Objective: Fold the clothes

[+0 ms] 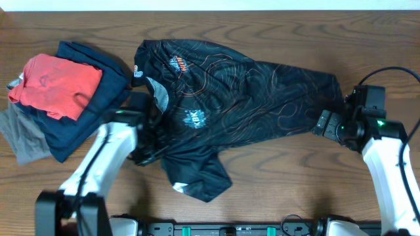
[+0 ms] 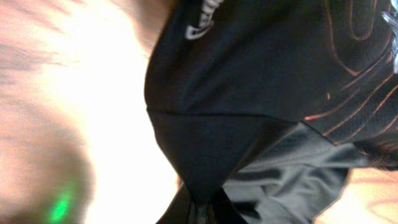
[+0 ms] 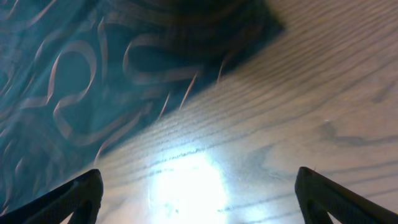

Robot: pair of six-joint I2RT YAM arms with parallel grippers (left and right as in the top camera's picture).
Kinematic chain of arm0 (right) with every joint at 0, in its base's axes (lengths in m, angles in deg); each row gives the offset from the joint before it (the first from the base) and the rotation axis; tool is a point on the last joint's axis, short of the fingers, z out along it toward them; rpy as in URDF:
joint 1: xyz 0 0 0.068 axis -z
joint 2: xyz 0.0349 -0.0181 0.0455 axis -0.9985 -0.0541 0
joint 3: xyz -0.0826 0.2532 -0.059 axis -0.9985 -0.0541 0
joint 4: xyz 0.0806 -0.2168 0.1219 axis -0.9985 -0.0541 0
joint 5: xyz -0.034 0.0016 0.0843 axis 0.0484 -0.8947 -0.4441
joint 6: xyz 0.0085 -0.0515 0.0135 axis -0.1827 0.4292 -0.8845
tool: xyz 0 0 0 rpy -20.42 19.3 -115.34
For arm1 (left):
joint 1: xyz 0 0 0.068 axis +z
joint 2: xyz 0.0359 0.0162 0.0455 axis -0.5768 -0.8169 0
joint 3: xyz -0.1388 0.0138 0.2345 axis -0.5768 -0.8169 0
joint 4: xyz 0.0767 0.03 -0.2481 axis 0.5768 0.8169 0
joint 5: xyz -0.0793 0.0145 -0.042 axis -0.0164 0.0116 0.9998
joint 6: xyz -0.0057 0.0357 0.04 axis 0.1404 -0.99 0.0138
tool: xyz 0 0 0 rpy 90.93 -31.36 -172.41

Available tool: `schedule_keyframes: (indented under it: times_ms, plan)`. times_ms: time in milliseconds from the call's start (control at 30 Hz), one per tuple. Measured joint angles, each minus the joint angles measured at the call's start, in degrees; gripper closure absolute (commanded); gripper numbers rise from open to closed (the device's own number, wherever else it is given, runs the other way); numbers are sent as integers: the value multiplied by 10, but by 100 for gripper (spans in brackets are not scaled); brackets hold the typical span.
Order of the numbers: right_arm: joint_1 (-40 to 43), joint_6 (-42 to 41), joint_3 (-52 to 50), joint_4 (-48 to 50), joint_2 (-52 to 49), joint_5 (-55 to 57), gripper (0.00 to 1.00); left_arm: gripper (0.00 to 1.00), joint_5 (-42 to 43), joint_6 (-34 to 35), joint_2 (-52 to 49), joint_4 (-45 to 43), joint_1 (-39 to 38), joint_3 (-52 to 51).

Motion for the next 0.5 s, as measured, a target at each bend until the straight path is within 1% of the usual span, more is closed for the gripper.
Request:
schedule_keyframes:
  times_ms: [33, 133, 267, 500]
  plan:
    - [0, -7, 0, 6, -12, 0, 9, 94, -1, -8, 9, 5, 12, 0]
    - [0, -32, 0, 13, -51, 3, 9, 94, 0, -26, 23, 13, 35, 0]
    - [0, -75, -1, 22, -106, 7, 12, 94, 0, -35, 23, 16, 38, 0]
    - [1, -158, -2, 73, -195, 16, 15, 94, 0, -43, 23, 17, 38, 0]
